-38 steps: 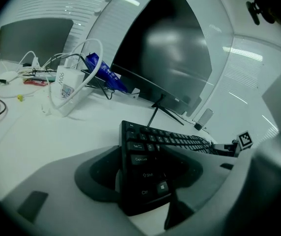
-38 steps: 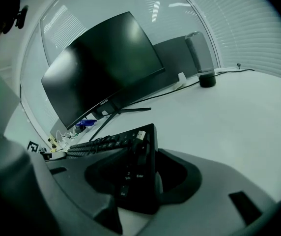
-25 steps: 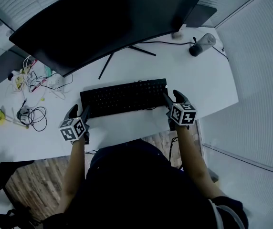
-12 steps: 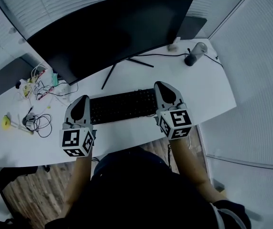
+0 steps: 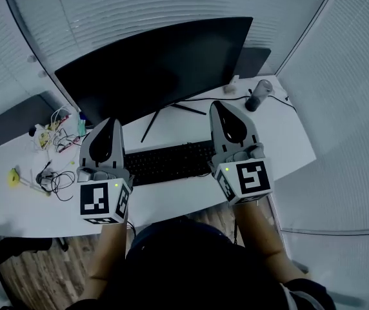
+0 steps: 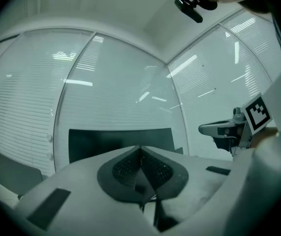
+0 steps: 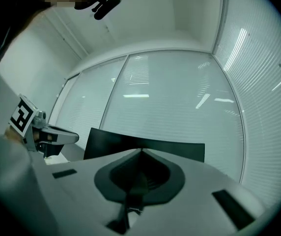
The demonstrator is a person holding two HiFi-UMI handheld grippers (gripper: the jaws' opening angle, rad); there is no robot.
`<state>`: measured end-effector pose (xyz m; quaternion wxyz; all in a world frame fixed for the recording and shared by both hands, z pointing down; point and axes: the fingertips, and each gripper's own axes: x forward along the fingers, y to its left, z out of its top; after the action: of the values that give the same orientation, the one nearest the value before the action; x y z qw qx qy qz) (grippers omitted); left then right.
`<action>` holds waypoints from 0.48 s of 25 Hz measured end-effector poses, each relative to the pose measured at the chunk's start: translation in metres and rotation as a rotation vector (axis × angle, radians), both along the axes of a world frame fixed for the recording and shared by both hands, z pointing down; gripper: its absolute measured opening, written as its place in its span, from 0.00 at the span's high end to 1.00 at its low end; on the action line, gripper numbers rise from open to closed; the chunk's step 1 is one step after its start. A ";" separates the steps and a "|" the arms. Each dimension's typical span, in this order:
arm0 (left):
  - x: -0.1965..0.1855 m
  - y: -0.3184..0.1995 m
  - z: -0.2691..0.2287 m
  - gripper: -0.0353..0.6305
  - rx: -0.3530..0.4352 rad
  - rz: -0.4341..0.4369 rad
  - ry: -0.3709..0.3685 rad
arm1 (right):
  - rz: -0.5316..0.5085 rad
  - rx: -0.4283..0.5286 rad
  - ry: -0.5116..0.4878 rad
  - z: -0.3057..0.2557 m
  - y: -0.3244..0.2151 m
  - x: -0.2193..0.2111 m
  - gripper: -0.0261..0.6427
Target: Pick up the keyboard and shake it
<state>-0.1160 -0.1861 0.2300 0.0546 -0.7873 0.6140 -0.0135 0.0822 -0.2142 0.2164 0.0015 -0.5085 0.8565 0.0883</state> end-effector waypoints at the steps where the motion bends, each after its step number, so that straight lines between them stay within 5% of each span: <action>1: 0.000 0.002 -0.006 0.91 0.015 -0.007 0.001 | 0.004 0.011 -0.003 -0.005 0.002 0.000 0.92; 12: 0.006 0.003 -0.022 0.91 0.044 0.009 0.013 | 0.023 0.018 -0.027 -0.016 0.005 -0.002 0.92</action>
<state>-0.1104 -0.1833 0.2076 0.0680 -0.7887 0.6109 0.0052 0.0802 -0.2087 0.2009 0.0166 -0.5195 0.8496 0.0894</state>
